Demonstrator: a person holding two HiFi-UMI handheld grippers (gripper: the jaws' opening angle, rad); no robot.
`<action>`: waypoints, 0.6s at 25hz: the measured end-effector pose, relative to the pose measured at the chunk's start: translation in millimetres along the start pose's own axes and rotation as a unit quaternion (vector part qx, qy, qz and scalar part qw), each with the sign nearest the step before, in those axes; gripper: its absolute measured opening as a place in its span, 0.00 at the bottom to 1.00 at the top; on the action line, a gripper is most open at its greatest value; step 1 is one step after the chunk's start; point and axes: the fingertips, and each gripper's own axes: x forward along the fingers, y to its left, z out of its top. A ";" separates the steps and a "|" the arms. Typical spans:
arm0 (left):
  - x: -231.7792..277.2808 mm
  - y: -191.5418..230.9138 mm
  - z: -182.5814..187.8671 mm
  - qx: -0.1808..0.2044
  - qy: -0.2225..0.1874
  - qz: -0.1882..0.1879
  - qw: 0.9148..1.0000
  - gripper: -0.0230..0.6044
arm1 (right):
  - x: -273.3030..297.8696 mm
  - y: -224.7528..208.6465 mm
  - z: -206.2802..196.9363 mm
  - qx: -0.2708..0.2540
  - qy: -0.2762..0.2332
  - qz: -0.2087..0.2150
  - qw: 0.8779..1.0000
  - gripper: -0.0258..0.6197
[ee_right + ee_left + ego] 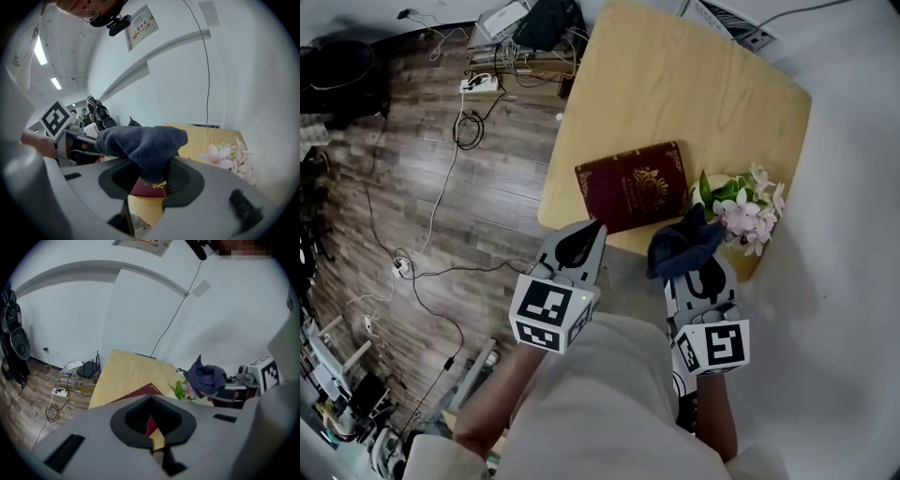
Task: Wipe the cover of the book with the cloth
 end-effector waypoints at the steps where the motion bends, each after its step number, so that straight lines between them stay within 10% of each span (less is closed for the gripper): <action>1: 2.2 1.6 -3.3 -0.002 0.002 0.002 1.000 0.05 | 3.9 -0.4 0.4 0.000 -0.002 0.000 1.000 0.27; 15: 41.7 26.7 -30.1 -0.028 0.009 0.022 0.999 0.05 | 61.3 -23.4 -15.7 -0.010 0.021 -0.027 0.999 0.27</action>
